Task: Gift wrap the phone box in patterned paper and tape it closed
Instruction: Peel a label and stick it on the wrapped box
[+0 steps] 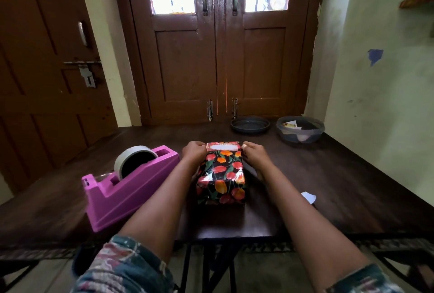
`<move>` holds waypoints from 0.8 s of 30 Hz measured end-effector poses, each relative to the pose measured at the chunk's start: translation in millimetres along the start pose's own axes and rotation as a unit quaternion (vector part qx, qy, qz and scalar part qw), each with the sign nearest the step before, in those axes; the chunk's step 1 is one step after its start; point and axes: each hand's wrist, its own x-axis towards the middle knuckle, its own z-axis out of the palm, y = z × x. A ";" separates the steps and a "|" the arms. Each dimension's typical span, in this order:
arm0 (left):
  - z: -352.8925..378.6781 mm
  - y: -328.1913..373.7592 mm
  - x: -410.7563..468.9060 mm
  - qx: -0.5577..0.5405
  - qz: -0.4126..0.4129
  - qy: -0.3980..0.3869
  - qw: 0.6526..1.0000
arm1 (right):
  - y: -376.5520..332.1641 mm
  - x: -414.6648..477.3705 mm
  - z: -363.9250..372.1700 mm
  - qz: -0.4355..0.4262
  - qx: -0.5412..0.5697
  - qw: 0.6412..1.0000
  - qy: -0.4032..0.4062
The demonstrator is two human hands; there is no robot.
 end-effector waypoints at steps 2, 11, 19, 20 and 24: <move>-2.4 3.2 -4.7 0.039 0.035 0.003 0.999 | -2.5 -3.8 0.9 -0.015 -0.013 1.000 -0.020; -15.5 4.5 -18.1 0.247 0.198 -0.068 0.946 | -2.9 -16.0 -8.7 -0.177 -0.390 0.898 -0.095; -22.3 5.3 -17.4 0.376 0.235 -0.051 0.895 | -3.1 -18.6 -19.3 -0.204 -0.469 0.855 -0.087; -23.7 4.8 -17.3 0.396 0.242 -0.043 0.885 | -2.8 -19.6 -21.3 -0.205 -0.475 0.852 -0.081; -31.0 4.7 -13.6 0.408 0.241 -0.026 0.880 | -1.7 -16.9 -31.3 -0.183 -0.461 0.865 -0.074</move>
